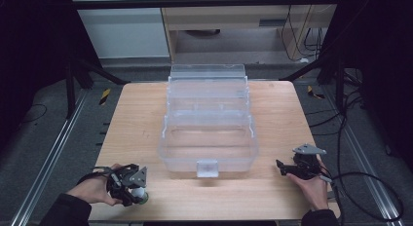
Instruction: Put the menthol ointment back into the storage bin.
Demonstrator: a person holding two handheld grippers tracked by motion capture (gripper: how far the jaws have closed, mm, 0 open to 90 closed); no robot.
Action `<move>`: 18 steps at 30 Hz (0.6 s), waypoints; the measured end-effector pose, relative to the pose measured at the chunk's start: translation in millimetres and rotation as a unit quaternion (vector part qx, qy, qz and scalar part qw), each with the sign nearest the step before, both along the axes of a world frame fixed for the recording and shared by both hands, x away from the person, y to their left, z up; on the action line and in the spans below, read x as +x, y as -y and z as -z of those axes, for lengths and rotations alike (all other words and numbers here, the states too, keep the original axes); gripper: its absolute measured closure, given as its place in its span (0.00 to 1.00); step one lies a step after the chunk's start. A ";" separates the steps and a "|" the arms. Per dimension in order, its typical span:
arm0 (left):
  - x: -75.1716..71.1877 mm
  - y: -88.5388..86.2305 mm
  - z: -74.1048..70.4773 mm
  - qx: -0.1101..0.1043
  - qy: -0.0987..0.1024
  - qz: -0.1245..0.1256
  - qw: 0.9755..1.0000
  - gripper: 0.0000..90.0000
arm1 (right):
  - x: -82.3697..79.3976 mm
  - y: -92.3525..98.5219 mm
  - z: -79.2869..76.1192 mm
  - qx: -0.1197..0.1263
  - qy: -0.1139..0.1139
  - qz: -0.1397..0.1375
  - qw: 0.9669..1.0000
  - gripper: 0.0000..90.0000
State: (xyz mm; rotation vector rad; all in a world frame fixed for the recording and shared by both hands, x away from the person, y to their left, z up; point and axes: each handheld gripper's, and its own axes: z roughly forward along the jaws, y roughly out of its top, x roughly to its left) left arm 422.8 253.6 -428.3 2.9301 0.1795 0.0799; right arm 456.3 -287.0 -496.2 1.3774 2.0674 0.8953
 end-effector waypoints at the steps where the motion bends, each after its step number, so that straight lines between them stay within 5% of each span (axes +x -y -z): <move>1: 0.9 0.6 -0.2 0.003 0.002 0.000 1.000 0.56 | -0.2 0.0 -0.1 0.000 0.000 -0.001 1.000 0.17; 8: 5.8 3.6 -10.0 -0.007 0.010 -0.008 1.000 0.56 | -0.7 0.5 -0.3 0.002 0.000 0.000 1.000 0.17; 18: 9.1 3.7 -46.1 -0.020 0.028 -0.026 0.999 0.56 | -0.3 -0.1 0.0 0.004 -0.004 -0.001 1.000 0.17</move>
